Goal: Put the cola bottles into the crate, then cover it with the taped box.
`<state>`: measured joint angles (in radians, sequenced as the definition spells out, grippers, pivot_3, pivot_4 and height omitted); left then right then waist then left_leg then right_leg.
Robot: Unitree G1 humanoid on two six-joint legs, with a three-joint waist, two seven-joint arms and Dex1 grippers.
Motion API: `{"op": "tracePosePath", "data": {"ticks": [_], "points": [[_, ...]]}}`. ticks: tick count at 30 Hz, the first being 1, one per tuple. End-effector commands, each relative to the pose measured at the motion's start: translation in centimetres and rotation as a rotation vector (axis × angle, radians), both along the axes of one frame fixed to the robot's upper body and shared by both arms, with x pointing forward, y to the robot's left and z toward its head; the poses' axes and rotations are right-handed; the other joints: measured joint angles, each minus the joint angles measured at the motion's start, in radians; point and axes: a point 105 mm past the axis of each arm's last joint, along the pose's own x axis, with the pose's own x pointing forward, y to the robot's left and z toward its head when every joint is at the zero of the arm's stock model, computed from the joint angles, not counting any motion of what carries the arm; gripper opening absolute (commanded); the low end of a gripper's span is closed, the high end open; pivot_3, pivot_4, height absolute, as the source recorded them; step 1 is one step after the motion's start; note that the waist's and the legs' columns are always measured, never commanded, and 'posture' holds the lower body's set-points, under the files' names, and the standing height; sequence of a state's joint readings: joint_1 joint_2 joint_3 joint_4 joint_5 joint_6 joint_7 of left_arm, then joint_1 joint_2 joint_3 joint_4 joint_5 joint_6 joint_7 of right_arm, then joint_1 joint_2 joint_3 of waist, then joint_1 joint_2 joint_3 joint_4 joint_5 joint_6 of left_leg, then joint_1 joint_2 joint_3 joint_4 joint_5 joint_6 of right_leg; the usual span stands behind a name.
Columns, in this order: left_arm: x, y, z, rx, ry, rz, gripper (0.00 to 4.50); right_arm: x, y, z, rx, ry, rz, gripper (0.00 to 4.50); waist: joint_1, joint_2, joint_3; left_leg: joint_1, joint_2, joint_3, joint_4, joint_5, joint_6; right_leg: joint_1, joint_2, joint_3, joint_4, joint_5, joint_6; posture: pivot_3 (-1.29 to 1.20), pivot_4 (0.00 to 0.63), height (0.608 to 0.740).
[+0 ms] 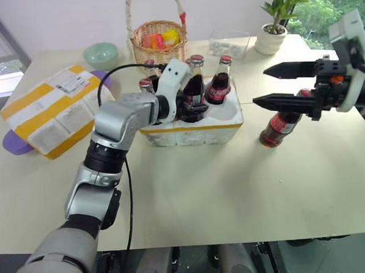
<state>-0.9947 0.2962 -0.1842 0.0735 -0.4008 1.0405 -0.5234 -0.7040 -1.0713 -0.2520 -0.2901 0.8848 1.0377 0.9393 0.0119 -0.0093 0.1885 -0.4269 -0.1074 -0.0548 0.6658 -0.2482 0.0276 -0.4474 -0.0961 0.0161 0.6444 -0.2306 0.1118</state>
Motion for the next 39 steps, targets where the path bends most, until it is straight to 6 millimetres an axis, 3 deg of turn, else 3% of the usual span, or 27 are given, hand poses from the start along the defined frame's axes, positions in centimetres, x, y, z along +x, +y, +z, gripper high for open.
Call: {"op": "tracePosePath", "data": {"ticks": [1,3,5,10,13,17,22,29,34,39], "points": [[-0.9,-0.1,1.9,-0.032,-0.058,-0.037,2.83,-0.3,-0.4,1.2,-0.001,-0.064,-0.015,4.5,0.0,0.0,0.0,0.0,0.0,0.0,0.0,0.0,0.0,0.0,0.0,0.0,0.0,0.0,0.0,0.0,0.15,0.738],[-0.9,0.0,1.9,-0.035,-0.052,-0.042,3.85,-0.2,-0.5,1.3,0.0,-0.065,-0.017,4.5,0.0,0.0,0.0,0.0,0.0,0.0,0.0,0.0,0.0,0.0,0.0,0.0,0.0,0.0,0.0,0.0,0.15,0.738],[-1.3,0.1,2.1,-0.029,-0.06,-0.066,4.49,-0.1,-0.7,1.2,-0.003,-0.064,-0.022,4.5,0.0,0.0,0.0,0.0,0.0,0.0,0.0,0.0,0.0,0.0,0.0,0.0,0.0,0.0,0.0,0.0,0.15,0.738],[-2.4,0.5,3.1,-0.043,-0.07,-0.154,4.49,-0.1,-1.0,1.1,-0.008,-0.06,-0.028,4.5,0.001,0.0,0.0,0.0,0.0,0.0,0.0,0.0,-0.001,0.0,0.0,0.0,0.0,0.0,0.0,0.0,0.15,0.738],[-3.3,1.5,5.0,-0.043,-0.112,-0.228,4.49,-0.1,-1.2,1.1,-0.014,-0.061,-0.032,4.5,0.0,0.0,0.0,0.0,0.0,0.0,0.0,0.0,-0.001,0.001,0.0,0.0,0.0,0.0,0.0,0.0,0.15,0.738],[-6.2,3.6,10.0,-0.133,-0.175,-0.424,4.49,0.0,-1.8,1.1,-0.023,-0.061,-0.043,4.5,0.0,0.0,0.0,0.0,0.0,0.0,0.0,0.0,-0.001,0.0,0.0,0.0,0.0,0.0,0.0,0.0,0.15,0.738],[-9.1,7.3,11.8,-0.134,-0.175,-0.589,4.49,-0.4,-2.3,1.2,-0.021,-0.067,-0.041,4.5,-0.003,0.001,0.0,0.001,0.0,0.0,0.0,0.0,-0.001,0.001,0.0,0.0,0.0,0.0,0.0,0.0,0.15,0.738],[-11.7,11.4,10.0,-0.052,-0.065,-0.71,4.49,-2.3,-3.0,0.9,-0.005,-0.073,-0.027,4.5,0.0,0.001,0.0,0.001,0.0,0.0,0.0,0.0,0.0,0.002,0.0,0.0,-0.001,0.0,0.0,0.0,0.15,0.738],[-11.3,12.8,6.3,0.068,-0.011,-0.686,4.49,-4.9,-4.5,-0.2,0.026,-0.015,-0.077,4.5,0.003,0.001,0.0,0.002,0.0,-0.001,0.0,-0.001,0.002,0.003,0.0,0.0,-0.002,0.0,0.0,0.0,0.15,0.738],[-9.9,12.6,5.8,0.05,-0.035,-0.65,4.49,-6.4,-6.3,-2.4,0.075,0.068,-0.217,4.5,0.003,0.001,-0.001,0.002,0.001,-0.001,0.001,-0.003,0.006,0.005,0.0,0.0,-0.004,0.0,0.0,0.0,0.15,0.738]]}}
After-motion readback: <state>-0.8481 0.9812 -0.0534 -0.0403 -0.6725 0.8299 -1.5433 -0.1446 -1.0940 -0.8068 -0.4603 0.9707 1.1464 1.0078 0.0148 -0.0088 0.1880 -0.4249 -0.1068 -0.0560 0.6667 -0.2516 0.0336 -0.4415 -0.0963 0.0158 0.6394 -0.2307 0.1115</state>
